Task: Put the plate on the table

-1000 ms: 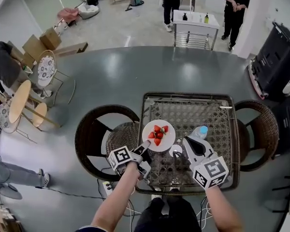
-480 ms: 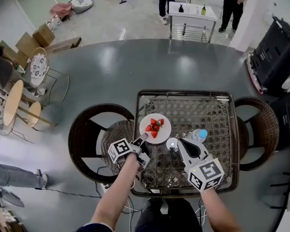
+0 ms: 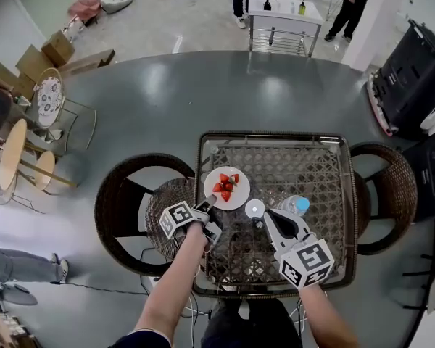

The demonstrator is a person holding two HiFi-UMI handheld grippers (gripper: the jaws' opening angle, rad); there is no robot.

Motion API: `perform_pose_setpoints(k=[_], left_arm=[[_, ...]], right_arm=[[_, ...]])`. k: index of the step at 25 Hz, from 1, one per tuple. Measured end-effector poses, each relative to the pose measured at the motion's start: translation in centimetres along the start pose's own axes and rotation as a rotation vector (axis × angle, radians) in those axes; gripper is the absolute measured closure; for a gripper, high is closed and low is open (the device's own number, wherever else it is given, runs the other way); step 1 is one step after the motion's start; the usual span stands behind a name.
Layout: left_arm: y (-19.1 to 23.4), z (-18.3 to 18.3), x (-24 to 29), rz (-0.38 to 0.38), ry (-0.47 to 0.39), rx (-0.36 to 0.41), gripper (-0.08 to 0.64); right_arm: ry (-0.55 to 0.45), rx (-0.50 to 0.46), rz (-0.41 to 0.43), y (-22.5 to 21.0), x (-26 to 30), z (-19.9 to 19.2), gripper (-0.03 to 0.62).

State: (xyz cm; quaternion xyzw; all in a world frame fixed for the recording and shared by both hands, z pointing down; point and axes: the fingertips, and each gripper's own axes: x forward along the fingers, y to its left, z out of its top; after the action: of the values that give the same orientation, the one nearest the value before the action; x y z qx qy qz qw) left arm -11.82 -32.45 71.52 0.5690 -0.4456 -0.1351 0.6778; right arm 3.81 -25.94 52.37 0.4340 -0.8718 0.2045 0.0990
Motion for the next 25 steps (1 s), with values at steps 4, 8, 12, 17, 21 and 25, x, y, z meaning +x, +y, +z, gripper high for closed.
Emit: perform_pose_setpoints(k=[4, 8, 12, 17, 21, 25], left_arm=[[0.4, 0.2, 0.4, 0.026, 0.002, -0.001, 0.545], [0.8, 0.4, 0.7, 0.038, 0.002, 0.002, 0.545], [1.0, 0.5, 0.8, 0.04, -0.001, -0.003, 0.545], [1.0, 0.6, 0.9, 0.056, -0.004, 0.008, 0.545], [1.5, 0.8, 1.2, 0.108, 0.003, 0.043, 0.543], [1.5, 1.0, 0.9, 0.162, 0.012, 0.073, 0.541]], right_arm=[[0.003, 0.005, -0.002, -0.4, 0.4, 0.0, 0.588], [0.006, 0.005, 0.002, -0.5, 0.6, -0.3, 0.588], [0.009, 0.005, 0.004, -0.4, 0.6, -0.3, 0.588], [0.015, 0.002, 0.008, -0.4, 1.1, -0.4, 0.588], [0.022, 0.0, 0.016, -0.3, 1.5, -0.4, 0.588], [0.024, -0.002, 0.021, 0.4, 1.6, 0.0, 0.588]])
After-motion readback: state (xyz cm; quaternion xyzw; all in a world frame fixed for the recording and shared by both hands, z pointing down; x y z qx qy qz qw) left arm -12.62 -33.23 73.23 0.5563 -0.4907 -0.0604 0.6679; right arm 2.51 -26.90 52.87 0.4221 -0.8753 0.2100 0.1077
